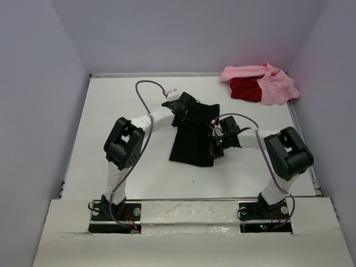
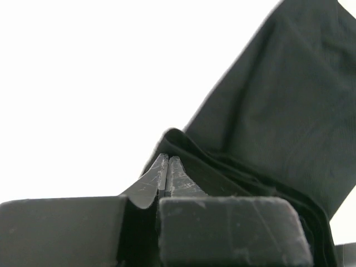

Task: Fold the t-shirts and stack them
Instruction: Fold the tshirt

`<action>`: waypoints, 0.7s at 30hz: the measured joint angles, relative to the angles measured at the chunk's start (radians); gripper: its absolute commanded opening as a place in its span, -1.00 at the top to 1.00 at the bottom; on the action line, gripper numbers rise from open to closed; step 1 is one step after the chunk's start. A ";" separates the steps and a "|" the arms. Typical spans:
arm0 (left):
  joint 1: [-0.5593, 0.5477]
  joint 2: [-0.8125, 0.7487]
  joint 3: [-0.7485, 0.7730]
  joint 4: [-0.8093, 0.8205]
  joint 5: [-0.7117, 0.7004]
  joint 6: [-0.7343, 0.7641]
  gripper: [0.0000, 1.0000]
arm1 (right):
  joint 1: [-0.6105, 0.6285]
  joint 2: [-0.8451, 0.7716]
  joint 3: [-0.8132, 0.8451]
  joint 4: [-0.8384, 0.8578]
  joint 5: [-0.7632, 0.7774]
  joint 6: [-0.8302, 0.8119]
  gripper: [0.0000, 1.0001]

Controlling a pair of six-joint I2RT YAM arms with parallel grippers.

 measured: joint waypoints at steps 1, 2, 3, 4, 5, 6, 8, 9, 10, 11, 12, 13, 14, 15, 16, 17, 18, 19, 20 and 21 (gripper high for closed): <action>0.007 0.000 0.002 0.000 -0.003 0.003 1.00 | 0.000 0.000 0.000 0.000 0.000 0.000 1.00; 0.014 0.000 0.004 0.000 -0.006 0.008 1.00 | 0.000 0.000 0.000 0.000 0.000 0.000 1.00; 0.019 0.002 0.006 0.000 -0.006 0.010 1.00 | 0.000 0.000 0.000 0.000 0.000 0.000 1.00; 0.024 0.008 0.010 0.000 -0.006 0.012 1.00 | 0.000 0.000 0.000 0.000 0.000 0.000 1.00; 0.027 0.014 0.014 0.000 -0.007 0.014 1.00 | 0.000 0.000 0.000 0.000 0.000 0.000 1.00; 0.032 0.023 0.018 0.001 -0.006 0.016 1.00 | 0.000 0.000 0.000 0.000 0.000 0.000 1.00; 0.040 0.041 0.026 0.000 -0.006 0.019 1.00 | 0.000 0.000 0.000 0.000 0.000 0.000 1.00; 0.045 0.050 0.030 -0.001 -0.005 0.019 1.00 | 0.000 0.000 0.000 0.000 0.000 0.000 1.00; 0.048 0.055 0.030 -0.005 -0.005 0.019 1.00 | 0.000 0.000 0.000 0.000 0.000 0.000 1.00; 0.051 0.056 0.030 -0.011 -0.003 0.019 1.00 | 0.000 0.000 0.000 0.000 0.000 0.000 1.00; 0.051 0.054 0.030 -0.014 -0.002 0.018 1.00 | 0.000 0.000 0.000 0.000 0.000 0.000 1.00; 0.053 0.048 0.029 -0.016 0.002 0.018 1.00 | 0.000 0.000 0.000 0.000 0.000 0.000 1.00; 0.055 0.041 0.027 -0.018 0.003 0.017 1.00 | 0.000 0.000 0.000 0.000 0.000 0.000 1.00; 0.058 0.024 0.023 -0.026 0.009 0.014 1.00 | 0.000 0.000 0.000 0.000 0.000 0.000 1.00; 0.060 0.000 0.014 -0.034 0.020 0.010 1.00 | 0.000 0.000 0.000 0.000 0.000 0.000 1.00; 0.060 -0.020 0.007 -0.039 0.027 0.008 1.00 | 0.000 0.000 0.000 0.000 0.000 0.000 1.00; 0.060 -0.055 -0.006 -0.048 0.042 0.002 1.00 | 0.000 0.000 0.000 0.000 0.000 0.000 1.00; 0.059 -0.088 -0.023 -0.047 0.053 -0.003 1.00 | 0.000 0.000 0.000 0.000 0.000 0.000 1.00; 0.057 -0.121 -0.046 -0.045 0.065 -0.010 1.00 | 0.000 0.000 0.000 0.000 0.000 0.000 1.00; 0.054 -0.189 -0.090 -0.041 0.083 -0.015 1.00 | 0.000 0.000 0.000 0.000 0.000 0.000 1.00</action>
